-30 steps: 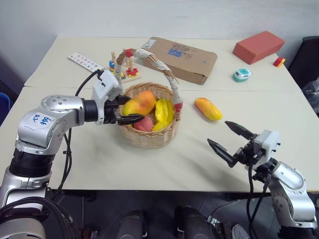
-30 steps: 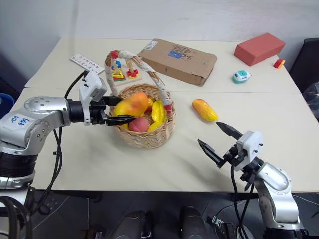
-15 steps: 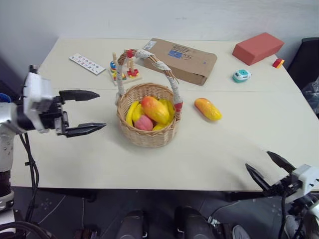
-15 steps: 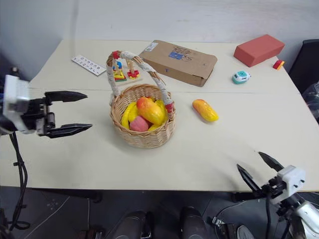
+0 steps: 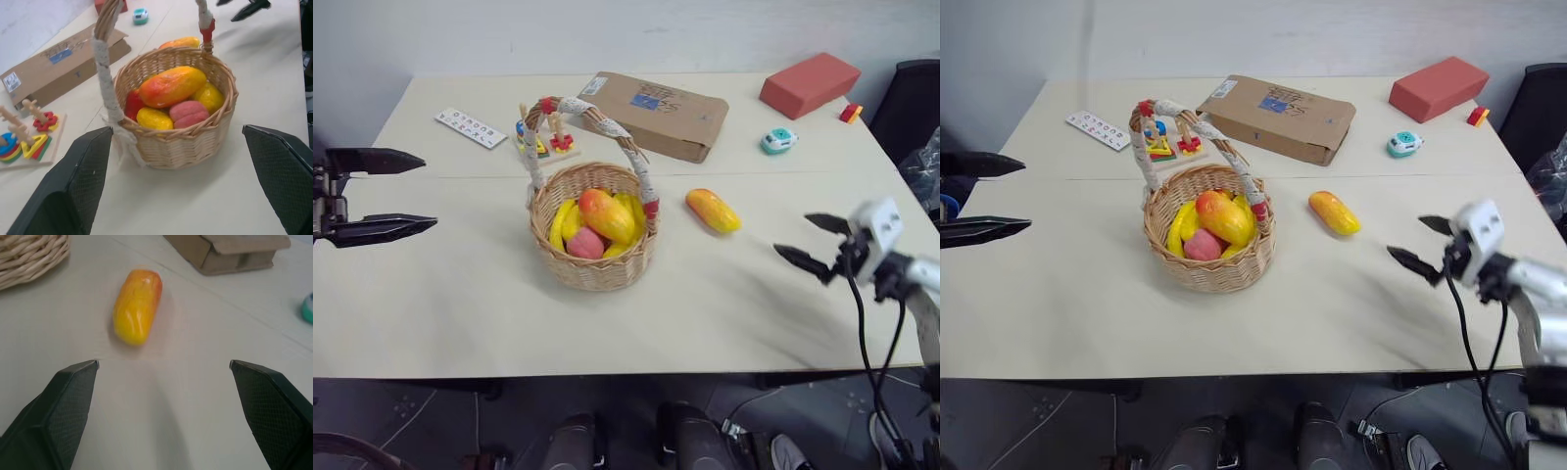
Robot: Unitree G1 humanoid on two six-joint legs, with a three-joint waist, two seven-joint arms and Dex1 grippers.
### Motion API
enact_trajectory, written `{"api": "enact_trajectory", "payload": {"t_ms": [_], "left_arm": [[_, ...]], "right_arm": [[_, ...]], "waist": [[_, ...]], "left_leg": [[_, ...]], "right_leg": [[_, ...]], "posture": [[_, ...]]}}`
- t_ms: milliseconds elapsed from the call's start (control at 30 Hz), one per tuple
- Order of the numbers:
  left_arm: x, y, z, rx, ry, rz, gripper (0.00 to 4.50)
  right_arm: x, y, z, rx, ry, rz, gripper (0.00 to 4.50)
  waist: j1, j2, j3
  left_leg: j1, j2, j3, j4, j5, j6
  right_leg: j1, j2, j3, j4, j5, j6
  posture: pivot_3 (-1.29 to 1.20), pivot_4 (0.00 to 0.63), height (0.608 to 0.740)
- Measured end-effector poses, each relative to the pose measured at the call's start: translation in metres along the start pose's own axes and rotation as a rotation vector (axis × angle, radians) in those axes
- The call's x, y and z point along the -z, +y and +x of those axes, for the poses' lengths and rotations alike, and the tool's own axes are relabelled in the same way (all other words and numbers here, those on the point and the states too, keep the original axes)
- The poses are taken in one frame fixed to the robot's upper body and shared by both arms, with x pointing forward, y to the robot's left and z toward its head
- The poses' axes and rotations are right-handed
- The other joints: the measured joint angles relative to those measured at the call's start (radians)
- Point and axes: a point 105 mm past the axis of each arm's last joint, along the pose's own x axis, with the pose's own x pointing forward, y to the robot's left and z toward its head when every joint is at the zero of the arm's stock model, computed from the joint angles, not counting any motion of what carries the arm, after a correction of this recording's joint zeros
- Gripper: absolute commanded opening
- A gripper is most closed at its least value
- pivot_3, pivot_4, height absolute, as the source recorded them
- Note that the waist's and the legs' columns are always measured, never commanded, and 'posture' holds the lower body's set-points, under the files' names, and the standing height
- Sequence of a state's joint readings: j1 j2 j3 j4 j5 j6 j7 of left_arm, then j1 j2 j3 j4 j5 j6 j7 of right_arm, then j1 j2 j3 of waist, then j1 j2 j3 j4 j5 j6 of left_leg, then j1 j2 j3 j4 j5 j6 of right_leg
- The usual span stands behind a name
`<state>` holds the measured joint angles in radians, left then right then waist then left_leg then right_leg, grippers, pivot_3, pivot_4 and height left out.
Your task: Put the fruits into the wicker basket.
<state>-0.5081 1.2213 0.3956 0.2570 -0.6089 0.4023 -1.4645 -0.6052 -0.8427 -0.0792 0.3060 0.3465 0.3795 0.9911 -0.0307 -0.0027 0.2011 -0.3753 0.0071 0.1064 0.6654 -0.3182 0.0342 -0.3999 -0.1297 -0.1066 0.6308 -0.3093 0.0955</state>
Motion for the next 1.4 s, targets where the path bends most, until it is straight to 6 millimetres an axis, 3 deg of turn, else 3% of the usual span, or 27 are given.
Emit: {"api": "enact_trajectory", "payload": {"t_ms": [100, 167, 300, 433, 600, 700, 900, 1000, 1033, 1133, 1200, 1267, 1400], "left_arm": [[0.013, -0.001, 0.007, 0.014, -0.014, -0.019, 4.46], [0.017, 0.002, 0.008, -0.004, -0.023, -0.024, 4.46], [0.02, 0.003, 0.013, -0.015, -0.041, -0.025, 4.46], [0.025, -0.003, 0.018, -0.009, -0.041, -0.025, 4.46], [0.027, -0.012, 0.022, -0.006, -0.047, -0.026, 4.46], [0.028, -0.015, 0.025, -0.005, -0.059, -0.029, 4.46], [0.025, -0.018, 0.028, -0.022, -0.083, -0.02, 4.5], [0.026, -0.021, 0.032, -0.013, -0.1, -0.025, 4.5], [0.026, -0.021, 0.033, -0.016, -0.101, -0.027, 4.5], [0.028, -0.023, 0.033, -0.014, -0.092, -0.036, 4.5], [0.03, -0.027, 0.035, -0.007, -0.087, -0.05, 4.5], [0.031, -0.029, 0.035, -0.004, -0.095, -0.066, 4.5], [0.036, -0.035, 0.033, -0.016, -0.097, -0.09, 4.5]], "right_arm": [[-0.022, 0.01, 0.033, -0.115, 0.065, 0.019, 4.5], [-0.026, 0.011, 0.056, -0.126, 0.087, 0.093, 4.5], [-0.026, 0.019, 0.088, -0.149, 0.163, 0.135, 4.5], [-0.015, -0.001, 0.095, -0.015, 0.233, 0.072, 4.5], [0.007, -0.003, 0.095, -0.005, 0.302, 0.057, 4.5], [0.01, -0.006, 0.094, 0.0, 0.309, 0.04, 4.5], [0.001, -0.008, 0.096, -0.006, 0.244, 0.007, 2.93], [-0.004, -0.01, 0.091, -0.032, 0.208, -0.005, 1.95], [-0.006, -0.012, 0.087, -0.035, 0.197, -0.008, 1.8], [-0.004, -0.024, 0.067, -0.025, 0.188, -0.027, 1.78], [-0.003, -0.022, 0.048, -0.088, 0.186, -0.053, 1.78], [-0.003, -0.003, 0.028, -0.234, 0.179, -0.084, 1.78], [-0.004, 0.054, -0.016, -0.516, 0.257, -0.149, 1.78]], "waist": [[0.001, -0.003, -0.001], [0.002, -0.004, -0.001], [0.0, -0.004, -0.001], [-0.002, -0.005, -0.001], [-0.005, -0.004, -0.001], [-0.009, -0.004, -0.001], [-0.024, -0.004, -0.001], [-0.025, -0.004, -0.001], [-0.024, -0.004, -0.001], [-0.019, -0.004, -0.001], [-0.017, -0.004, -0.001], [-0.012, -0.004, -0.001], [0.0, -0.002, 0.0]], "left_leg": [[-0.006, 0.0, 0.0, 0.001, 0.0, 0.0], [-0.016, -0.001, -0.001, 0.008, -0.001, 0.002], [-0.021, -0.004, -0.003, 0.016, -0.003, 0.007], [-0.021, -0.009, -0.004, 0.018, -0.004, 0.011], [-0.021, -0.008, -0.004, 0.018, -0.004, 0.011], [-0.021, -0.007, -0.004, 0.018, -0.004, 0.011], [-0.021, -0.007, -0.004, 0.018, -0.004, 0.01], [-0.021, -0.007, -0.004, 0.018, -0.004, 0.01], [-0.021, -0.007, -0.004, 0.018, -0.004, 0.01], [-0.021, -0.008, -0.005, 0.018, -0.004, 0.01], [-0.022, -0.008, -0.006, 0.018, -0.004, 0.01], [-0.022, -0.007, -0.007, 0.017, -0.004, 0.01], [-0.02, -0.004, -0.005, 0.018, -0.004, 0.009]], "right_leg": [[-0.007, 0.0, 0.0, 0.006, 0.0, 0.0], [-0.014, 0.0, -0.002, 0.009, 0.0, 0.0], [-0.015, -0.002, -0.003, 0.012, 0.001, 0.001], [-0.013, -0.004, -0.002, 0.011, 0.003, 0.006], [-0.013, -0.005, -0.002, 0.011, 0.003, 0.006], [-0.013, -0.004, -0.002, 0.011, 0.003, 0.006], [-0.013, -0.004, -0.002, 0.011, 0.003, 0.006], [-0.013, -0.004, -0.002, 0.011, 0.003, 0.006], [-0.013, -0.004, -0.002, 0.011, 0.003, 0.006], [-0.012, -0.004, -0.003, 0.011, 0.003, 0.006], [-0.012, -0.005, -0.003, 0.009, 0.003, 0.006], [-0.012, -0.004, -0.003, 0.008, 0.003, 0.006], [-0.011, -0.003, -0.004, 0.007, 0.003, 0.006]], "posture": [[0.0, 0.15, 0.74], [0.0, 0.15, 0.74], [0.0, 0.15, 0.74], [0.0, 0.15, 0.74], [0.0, 0.15, 0.74], [0.0, 0.15, 0.74], [0.0, 0.15, 0.74], [0.0, 0.15, 0.74], [0.0, 0.15, 0.74], [0.0, 0.15, 0.74], [0.0, 0.15, 0.74], [0.0, 0.15, 0.74], [0.0, 0.15, 0.74]]}}
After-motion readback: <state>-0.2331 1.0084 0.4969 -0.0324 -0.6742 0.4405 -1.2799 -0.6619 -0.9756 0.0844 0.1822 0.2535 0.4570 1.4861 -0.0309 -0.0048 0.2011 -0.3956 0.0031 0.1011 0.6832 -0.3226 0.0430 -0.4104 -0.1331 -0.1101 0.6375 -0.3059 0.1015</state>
